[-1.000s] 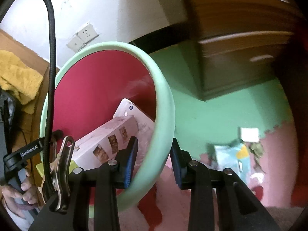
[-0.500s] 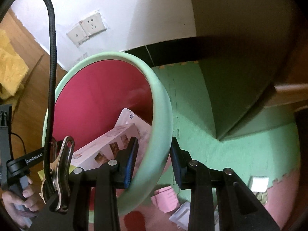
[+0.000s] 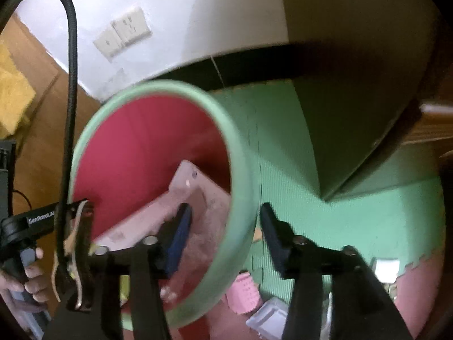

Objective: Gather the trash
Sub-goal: 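Release the bucket rim and raise both tools away from the bucket, then move both open tools down toward the white plastic tray on the floor mat, then close the left tool on the white plastic tray and lift it, then close the right tool on the green AA battery while the left tool holds the tray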

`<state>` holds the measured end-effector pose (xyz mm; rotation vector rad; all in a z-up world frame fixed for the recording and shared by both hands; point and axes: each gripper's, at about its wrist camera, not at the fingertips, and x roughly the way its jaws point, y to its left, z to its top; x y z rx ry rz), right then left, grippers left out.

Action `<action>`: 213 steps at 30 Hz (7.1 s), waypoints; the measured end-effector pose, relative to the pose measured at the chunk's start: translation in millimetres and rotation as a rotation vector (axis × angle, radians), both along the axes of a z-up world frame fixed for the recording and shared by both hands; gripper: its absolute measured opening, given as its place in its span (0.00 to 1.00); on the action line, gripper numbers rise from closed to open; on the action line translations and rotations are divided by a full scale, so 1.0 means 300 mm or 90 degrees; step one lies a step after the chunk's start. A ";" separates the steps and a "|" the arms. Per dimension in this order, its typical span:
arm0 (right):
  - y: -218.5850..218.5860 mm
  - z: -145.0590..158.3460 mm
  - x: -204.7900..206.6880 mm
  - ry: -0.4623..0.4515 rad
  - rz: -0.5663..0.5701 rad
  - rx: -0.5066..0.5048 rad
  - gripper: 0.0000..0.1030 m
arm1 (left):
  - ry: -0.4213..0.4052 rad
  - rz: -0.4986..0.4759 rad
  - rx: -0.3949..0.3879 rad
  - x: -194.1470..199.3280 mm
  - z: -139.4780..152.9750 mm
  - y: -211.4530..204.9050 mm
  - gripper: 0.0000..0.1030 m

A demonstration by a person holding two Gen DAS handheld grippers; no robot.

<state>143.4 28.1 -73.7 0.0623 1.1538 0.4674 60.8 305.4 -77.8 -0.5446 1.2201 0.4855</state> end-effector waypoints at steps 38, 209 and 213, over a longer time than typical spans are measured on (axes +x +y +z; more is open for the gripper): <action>-0.579 0.443 -0.262 -0.093 -0.062 0.015 0.66 | -0.007 -0.323 -0.030 -0.175 0.321 -0.863 0.48; -1.083 -0.442 -0.307 0.329 -0.311 0.066 0.44 | 0.264 -0.239 -0.023 0.049 -0.648 -1.060 0.74; -1.081 -0.468 -0.304 0.352 -0.293 0.070 0.41 | 0.247 -0.290 -0.020 0.042 -0.541 -1.115 0.74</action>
